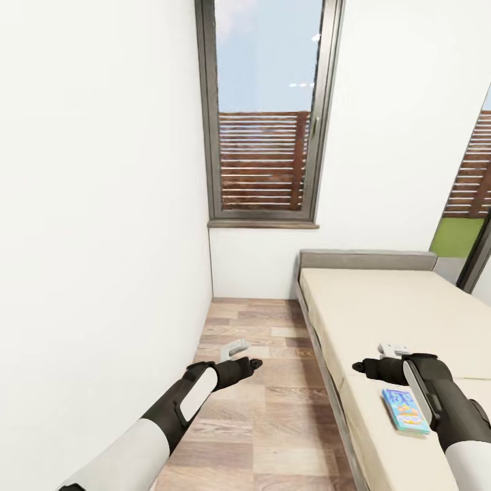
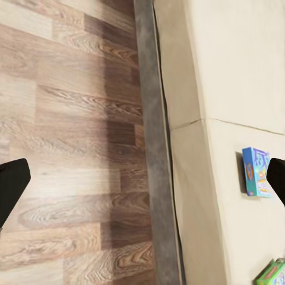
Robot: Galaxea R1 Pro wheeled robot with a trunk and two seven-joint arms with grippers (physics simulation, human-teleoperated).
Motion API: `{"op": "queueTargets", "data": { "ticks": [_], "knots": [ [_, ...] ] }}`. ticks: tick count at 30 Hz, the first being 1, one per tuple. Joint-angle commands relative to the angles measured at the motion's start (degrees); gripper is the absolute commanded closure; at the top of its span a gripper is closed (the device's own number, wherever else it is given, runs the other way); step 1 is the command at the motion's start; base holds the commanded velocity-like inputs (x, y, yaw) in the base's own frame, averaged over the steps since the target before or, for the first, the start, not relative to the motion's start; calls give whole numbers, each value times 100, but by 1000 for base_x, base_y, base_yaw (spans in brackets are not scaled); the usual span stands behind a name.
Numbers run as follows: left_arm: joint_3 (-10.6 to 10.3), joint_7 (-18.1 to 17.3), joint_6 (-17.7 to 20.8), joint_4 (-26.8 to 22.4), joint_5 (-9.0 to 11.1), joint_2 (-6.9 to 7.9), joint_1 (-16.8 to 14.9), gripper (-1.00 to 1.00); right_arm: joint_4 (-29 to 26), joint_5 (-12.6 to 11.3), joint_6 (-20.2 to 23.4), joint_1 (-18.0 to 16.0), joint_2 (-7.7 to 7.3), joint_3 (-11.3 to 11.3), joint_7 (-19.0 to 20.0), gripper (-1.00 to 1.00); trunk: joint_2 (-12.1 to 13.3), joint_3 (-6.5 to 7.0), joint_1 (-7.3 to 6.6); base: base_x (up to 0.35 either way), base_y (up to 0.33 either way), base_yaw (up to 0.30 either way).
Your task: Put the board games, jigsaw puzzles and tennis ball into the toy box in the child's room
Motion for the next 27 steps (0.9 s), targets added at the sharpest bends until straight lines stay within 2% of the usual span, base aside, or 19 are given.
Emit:
{"op": "queueTargets", "data": {
  "ticks": [1,6,16,27],
  "knots": [
    [-10,25,15,-6,44,2,-4,-100,-5,-7,28,-4,0,-9,13,-100,-3,-7,3,341,0,-7],
    [-14,24,15,-6,44,2,-4,-100,-8,-8,28,-4,5,-11,12,-100,-3,-7,3,341,0,-141],
    [-14,22,15,-6,44,4,-4,-100,-8,-8,36,-4,2,-11,12,-100,-3,-7,3,341,6,-258],
    [-14,22,15,-8,44,4,-4,-100,-21,-8,31,-4,0,-11,12,-100,-3,-7,3,329,125,-52]
  ]
}}
